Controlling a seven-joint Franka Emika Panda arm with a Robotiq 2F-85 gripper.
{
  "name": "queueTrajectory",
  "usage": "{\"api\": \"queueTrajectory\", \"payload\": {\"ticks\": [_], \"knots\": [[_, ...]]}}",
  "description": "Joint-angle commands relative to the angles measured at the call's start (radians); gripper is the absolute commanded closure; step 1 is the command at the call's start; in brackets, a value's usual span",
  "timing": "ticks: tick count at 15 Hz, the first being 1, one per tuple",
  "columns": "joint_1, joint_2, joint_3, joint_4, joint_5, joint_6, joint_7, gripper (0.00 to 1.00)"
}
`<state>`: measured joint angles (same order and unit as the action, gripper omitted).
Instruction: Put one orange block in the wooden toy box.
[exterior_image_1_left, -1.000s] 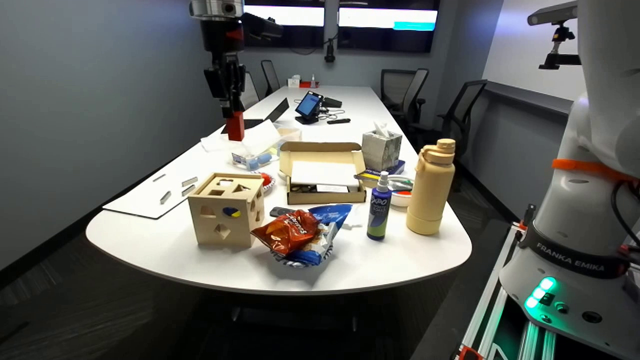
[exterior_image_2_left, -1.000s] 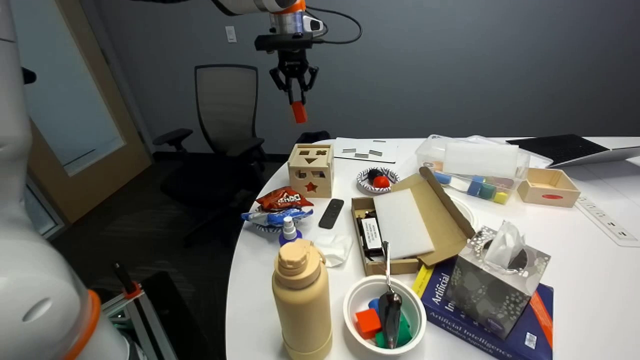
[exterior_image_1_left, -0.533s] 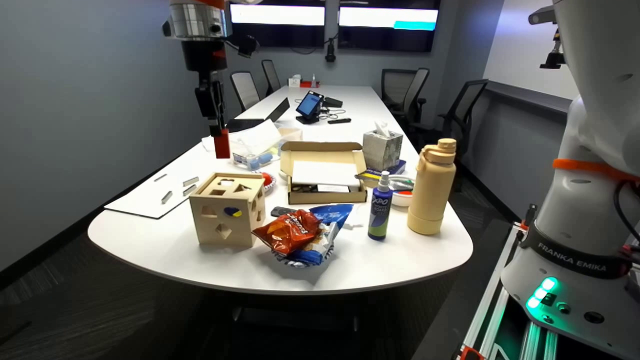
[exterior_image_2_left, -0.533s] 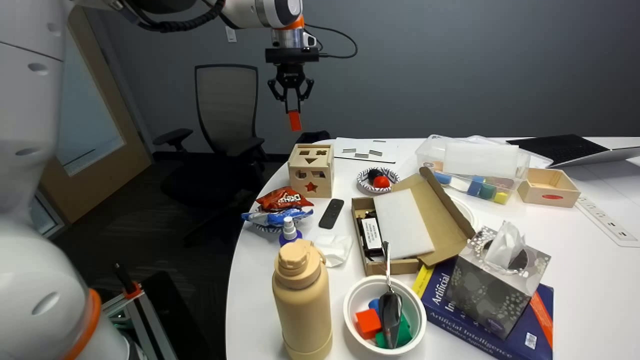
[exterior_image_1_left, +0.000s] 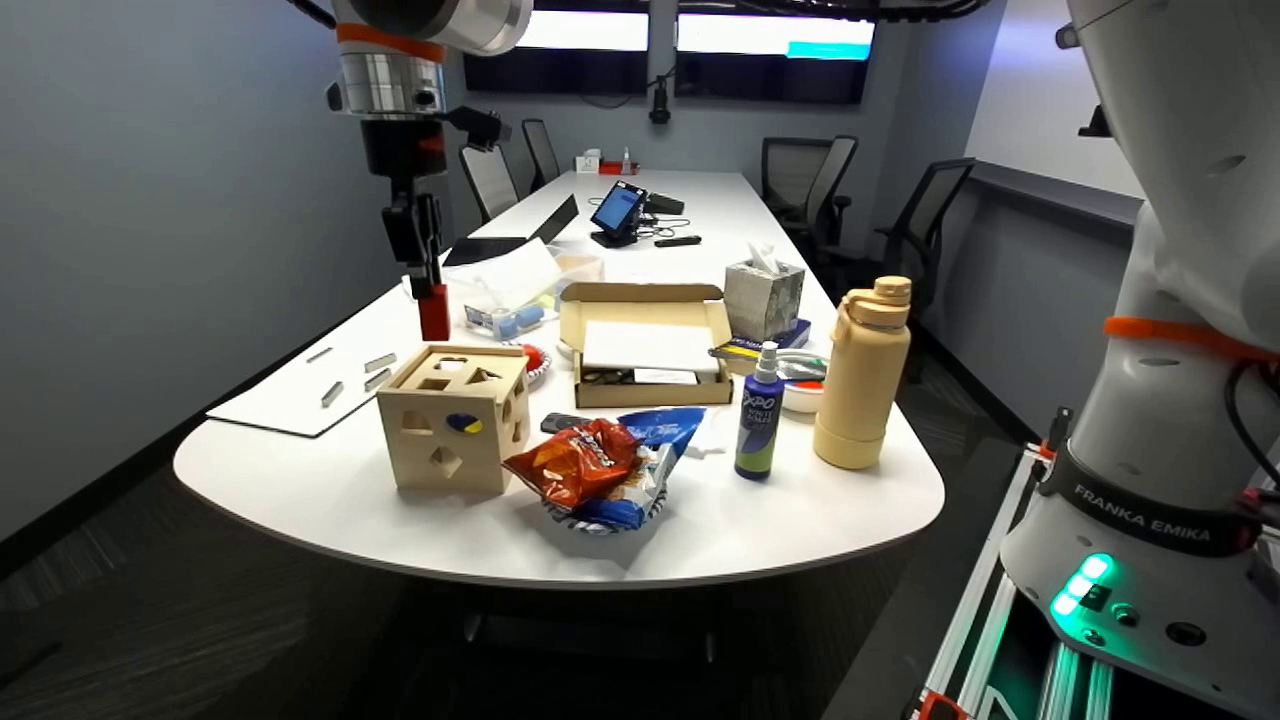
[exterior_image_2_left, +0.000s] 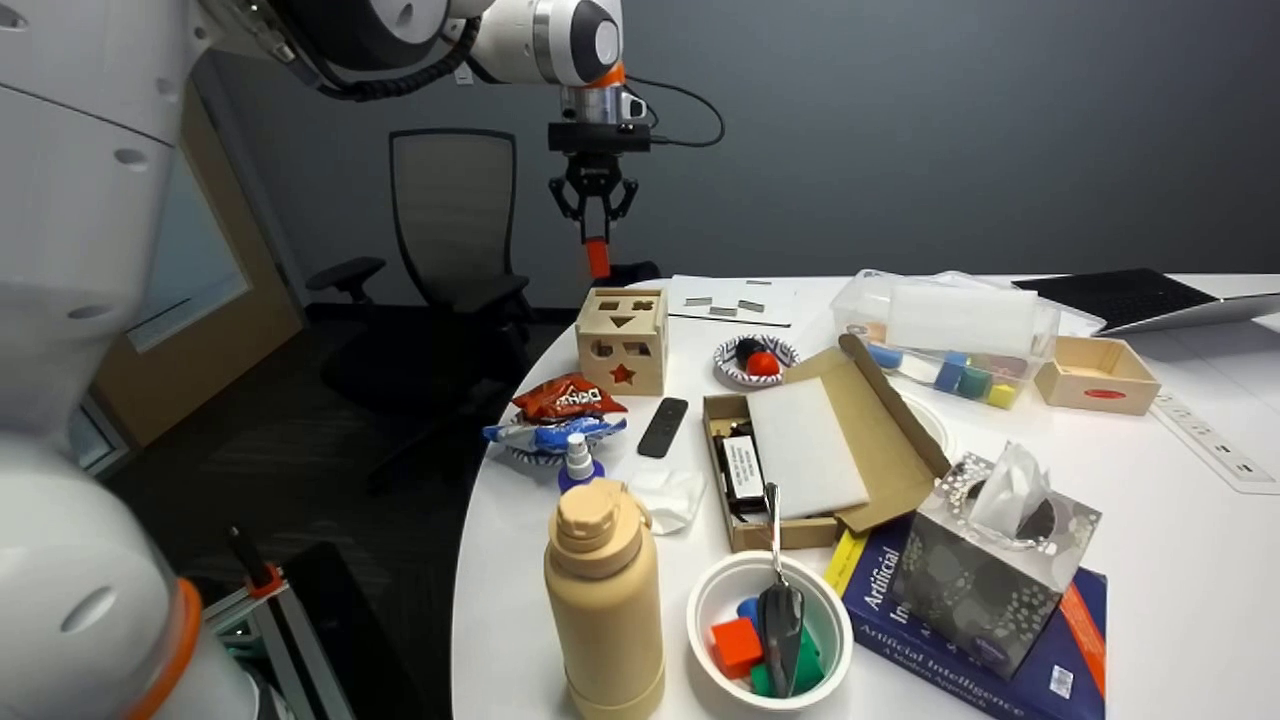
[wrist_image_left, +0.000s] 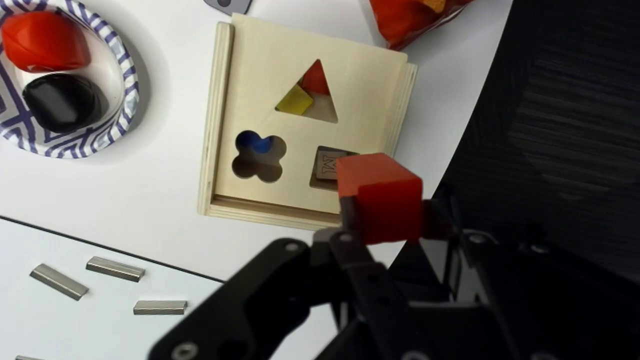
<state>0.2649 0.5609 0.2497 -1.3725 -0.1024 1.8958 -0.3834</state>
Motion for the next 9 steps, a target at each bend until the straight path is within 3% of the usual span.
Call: {"api": "queueTrajectory", "payload": {"ticks": [1, 9], "knots": [[-0.005, 0.058, -0.002, 0.074, 0.05, -0.005, 0.029, 0.9], [0.001, 0.119, -0.03, 0.104, 0.084, 0.024, 0.153, 0.9]]}}
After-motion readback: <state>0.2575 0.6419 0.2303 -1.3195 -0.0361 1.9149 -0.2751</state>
